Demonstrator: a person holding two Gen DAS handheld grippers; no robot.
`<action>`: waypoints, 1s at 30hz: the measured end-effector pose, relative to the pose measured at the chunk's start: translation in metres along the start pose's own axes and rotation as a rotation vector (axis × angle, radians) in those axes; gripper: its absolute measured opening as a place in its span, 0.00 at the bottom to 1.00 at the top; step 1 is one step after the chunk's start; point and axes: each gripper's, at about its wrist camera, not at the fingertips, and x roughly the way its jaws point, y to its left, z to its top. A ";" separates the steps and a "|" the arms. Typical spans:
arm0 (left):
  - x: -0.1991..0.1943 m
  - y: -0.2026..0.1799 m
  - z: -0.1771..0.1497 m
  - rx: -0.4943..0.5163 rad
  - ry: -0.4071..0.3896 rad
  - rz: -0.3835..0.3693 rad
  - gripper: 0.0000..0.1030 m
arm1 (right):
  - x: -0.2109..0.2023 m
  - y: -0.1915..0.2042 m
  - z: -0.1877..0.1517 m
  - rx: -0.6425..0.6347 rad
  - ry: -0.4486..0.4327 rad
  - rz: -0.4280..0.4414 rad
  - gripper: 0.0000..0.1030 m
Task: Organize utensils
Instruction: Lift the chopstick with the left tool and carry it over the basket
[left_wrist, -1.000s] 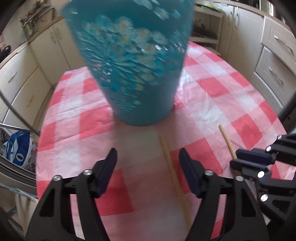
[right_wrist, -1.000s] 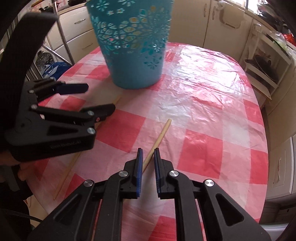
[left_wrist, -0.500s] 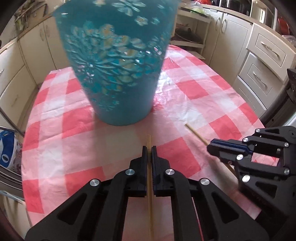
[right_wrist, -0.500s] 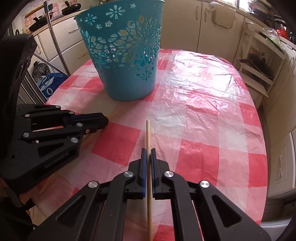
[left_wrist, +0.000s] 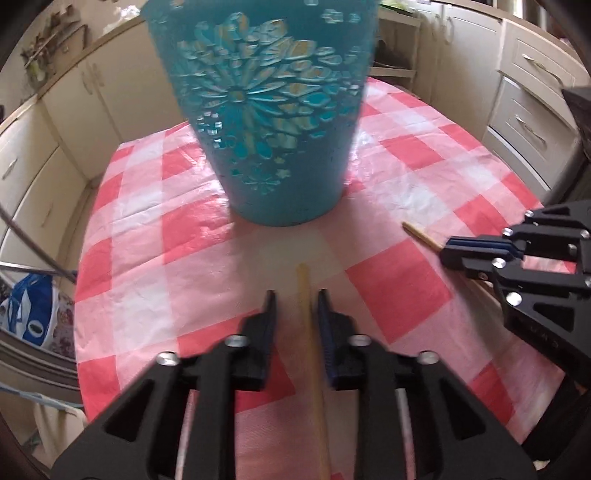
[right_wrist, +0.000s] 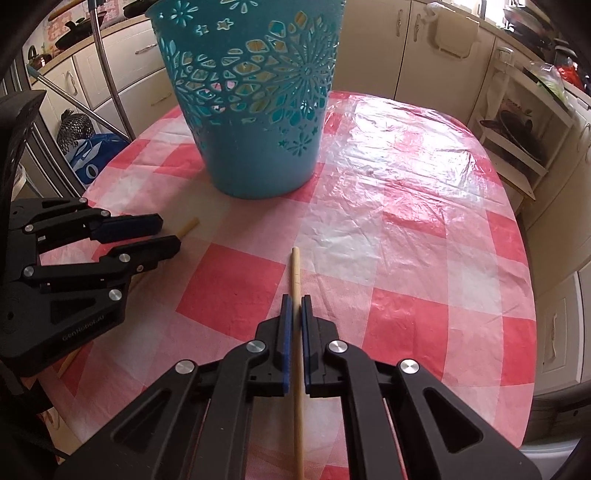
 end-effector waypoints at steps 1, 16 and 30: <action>0.000 -0.003 0.001 0.004 0.000 -0.001 0.04 | 0.000 0.000 0.000 0.004 0.001 0.002 0.05; -0.044 -0.010 0.020 0.012 -0.175 -0.092 0.04 | -0.003 -0.004 0.001 0.068 -0.009 0.065 0.05; -0.071 -0.008 0.027 -0.007 -0.297 -0.203 0.04 | 0.001 0.003 0.000 0.043 -0.005 0.056 0.05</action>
